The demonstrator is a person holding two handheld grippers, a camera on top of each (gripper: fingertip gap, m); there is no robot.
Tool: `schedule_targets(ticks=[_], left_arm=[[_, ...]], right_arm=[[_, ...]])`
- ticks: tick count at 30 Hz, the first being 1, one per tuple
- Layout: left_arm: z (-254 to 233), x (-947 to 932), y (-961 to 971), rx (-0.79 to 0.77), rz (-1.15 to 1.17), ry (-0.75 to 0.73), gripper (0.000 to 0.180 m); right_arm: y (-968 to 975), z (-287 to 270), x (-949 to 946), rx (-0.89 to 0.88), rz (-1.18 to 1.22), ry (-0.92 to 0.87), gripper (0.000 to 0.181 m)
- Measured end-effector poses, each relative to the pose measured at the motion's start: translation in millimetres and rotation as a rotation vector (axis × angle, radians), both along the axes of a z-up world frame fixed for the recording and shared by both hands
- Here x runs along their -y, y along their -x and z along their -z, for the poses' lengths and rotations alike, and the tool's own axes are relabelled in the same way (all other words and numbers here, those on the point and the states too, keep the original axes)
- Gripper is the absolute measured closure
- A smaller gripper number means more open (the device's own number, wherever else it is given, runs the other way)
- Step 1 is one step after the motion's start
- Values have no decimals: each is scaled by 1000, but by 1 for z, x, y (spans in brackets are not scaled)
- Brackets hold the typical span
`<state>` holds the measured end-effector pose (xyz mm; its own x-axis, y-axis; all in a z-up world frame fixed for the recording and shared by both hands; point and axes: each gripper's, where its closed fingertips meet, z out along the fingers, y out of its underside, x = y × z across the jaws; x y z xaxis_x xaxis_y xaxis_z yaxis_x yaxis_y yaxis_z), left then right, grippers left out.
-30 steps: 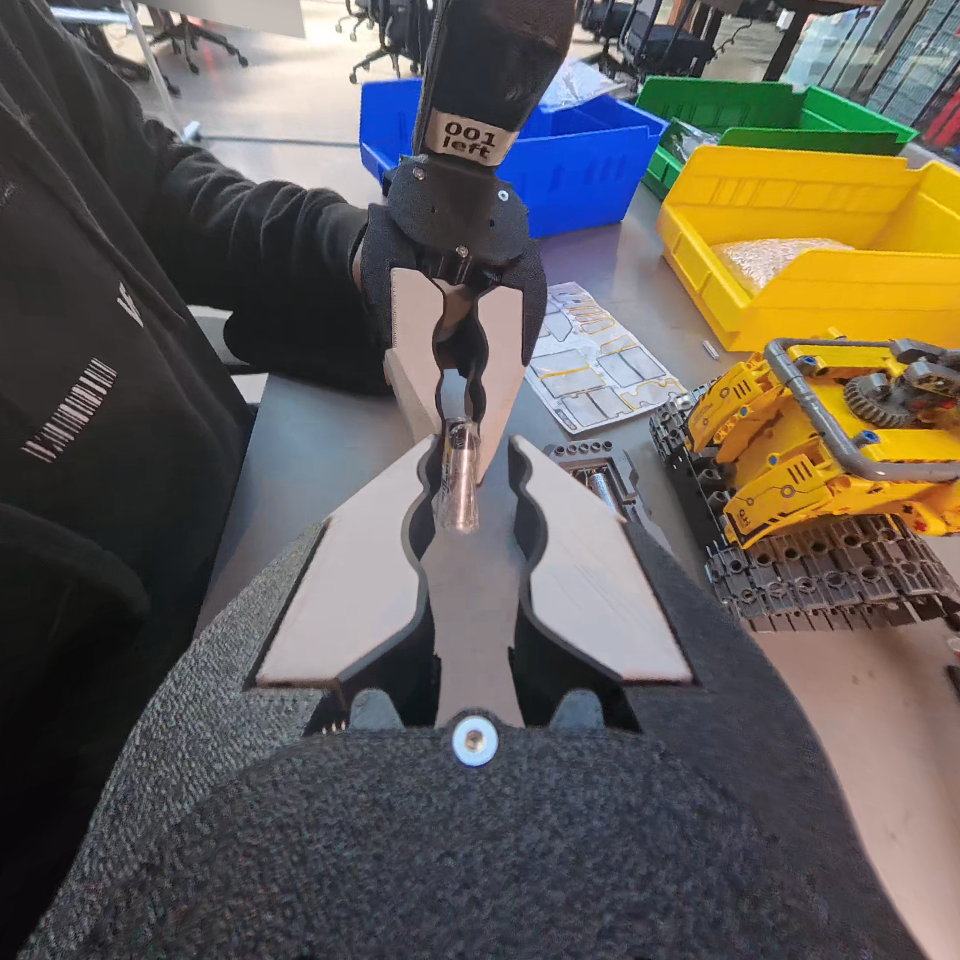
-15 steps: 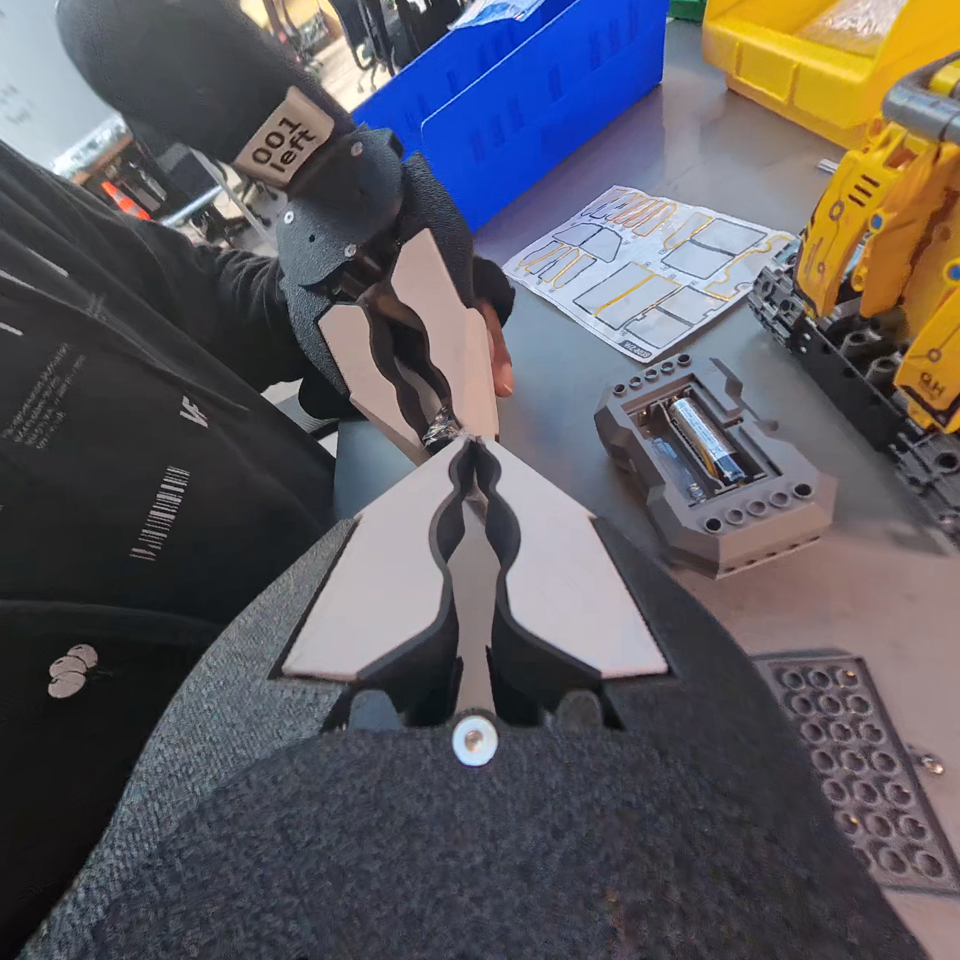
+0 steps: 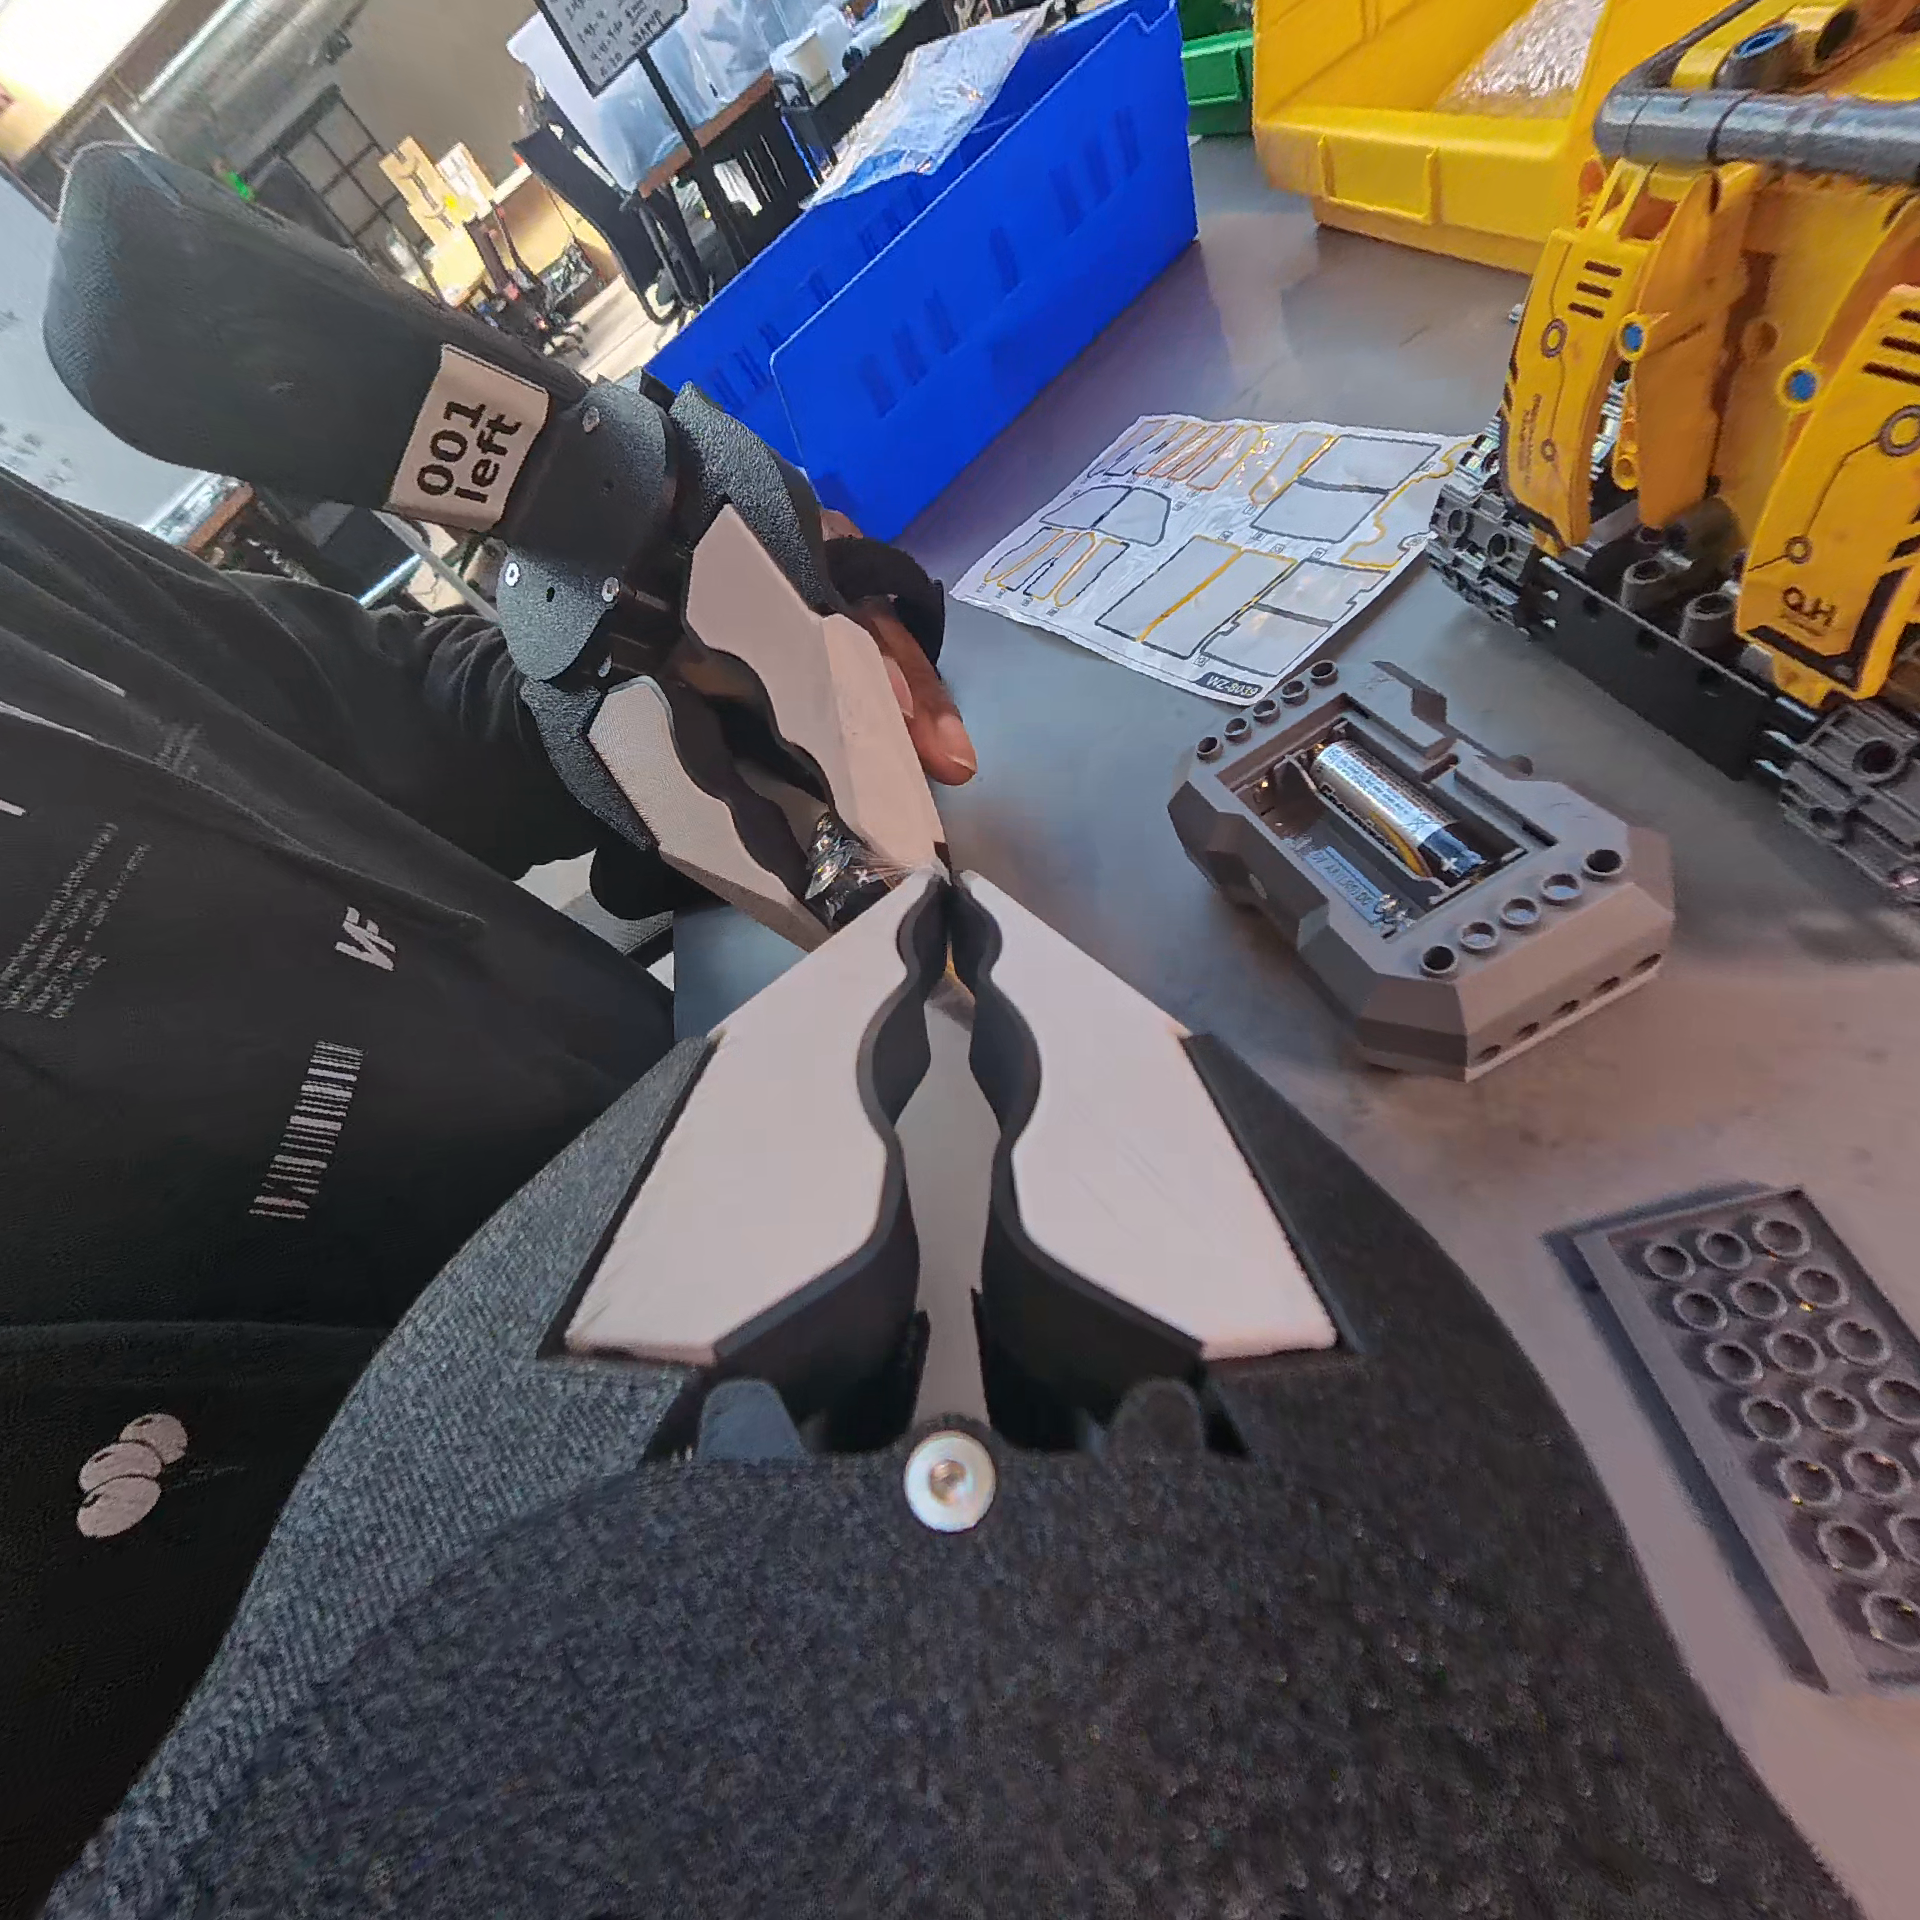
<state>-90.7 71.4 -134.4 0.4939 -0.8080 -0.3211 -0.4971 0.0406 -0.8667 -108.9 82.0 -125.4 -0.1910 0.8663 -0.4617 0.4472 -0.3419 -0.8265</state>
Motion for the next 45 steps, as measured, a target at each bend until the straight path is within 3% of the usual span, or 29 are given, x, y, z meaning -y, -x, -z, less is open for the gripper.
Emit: schedule_targets(ticks=[5,12,15,22,26,33,38,45], left_arm=[[-8,-6,3,158,8,102,166],[-11,-5,5,189,30,135,167],[-25,5,-1,317,103,203,167],[-25,-12,16,451,-1,317,167],[-27,-13,13,471,11,328,167],[-24,-13,13,439,-26,315,167],[-31,-8,14,517,32,372,165],[-27,-21,21,511,-95,361,167]], right_arm=[[-6,-15,-6,-49,33,22,181],[-11,-27,-7,-81,17,120,181],[-11,-32,-5,-108,-12,134,181],[-21,-61,-13,-198,-21,-105,165],[-13,-40,-4,-117,-13,-286,160],[4,-33,-8,-110,13,-382,169],[2,-37,-4,-153,-54,-452,170],[8,-36,-19,-133,43,-513,174]])
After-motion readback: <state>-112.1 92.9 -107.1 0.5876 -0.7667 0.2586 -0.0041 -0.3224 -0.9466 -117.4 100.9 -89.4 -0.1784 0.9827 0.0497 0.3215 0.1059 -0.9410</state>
